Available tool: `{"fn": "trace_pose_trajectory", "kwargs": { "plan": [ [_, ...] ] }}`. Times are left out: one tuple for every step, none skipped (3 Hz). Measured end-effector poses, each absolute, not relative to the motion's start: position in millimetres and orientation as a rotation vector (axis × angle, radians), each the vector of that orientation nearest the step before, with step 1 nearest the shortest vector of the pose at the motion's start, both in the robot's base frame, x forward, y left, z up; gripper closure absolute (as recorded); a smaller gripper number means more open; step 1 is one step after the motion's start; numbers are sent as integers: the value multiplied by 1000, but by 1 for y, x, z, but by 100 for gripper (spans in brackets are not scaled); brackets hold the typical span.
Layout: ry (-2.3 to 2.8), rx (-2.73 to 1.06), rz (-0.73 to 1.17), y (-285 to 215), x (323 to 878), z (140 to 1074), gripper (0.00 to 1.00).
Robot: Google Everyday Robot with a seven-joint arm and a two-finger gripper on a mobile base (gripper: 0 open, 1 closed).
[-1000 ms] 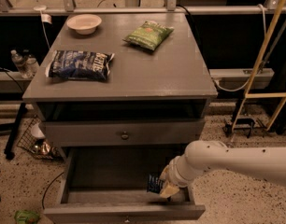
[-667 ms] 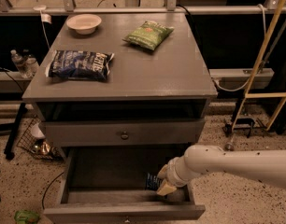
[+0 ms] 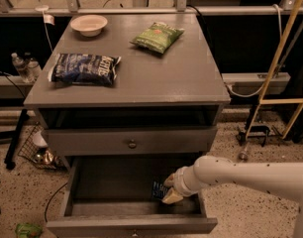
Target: Place rxbar blueberry into middle drawer
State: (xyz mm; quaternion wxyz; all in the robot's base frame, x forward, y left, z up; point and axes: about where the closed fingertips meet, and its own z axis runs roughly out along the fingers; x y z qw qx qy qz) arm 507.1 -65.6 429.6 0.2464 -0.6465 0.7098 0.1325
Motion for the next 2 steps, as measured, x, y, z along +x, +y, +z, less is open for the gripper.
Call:
{"fn": "trace_pose_trajectory", "kwargs": {
  "plan": [
    [1915, -1756, 374, -60, 519, 423, 82],
    [1912, -1756, 377, -59, 520, 422, 60]
  ]
}}
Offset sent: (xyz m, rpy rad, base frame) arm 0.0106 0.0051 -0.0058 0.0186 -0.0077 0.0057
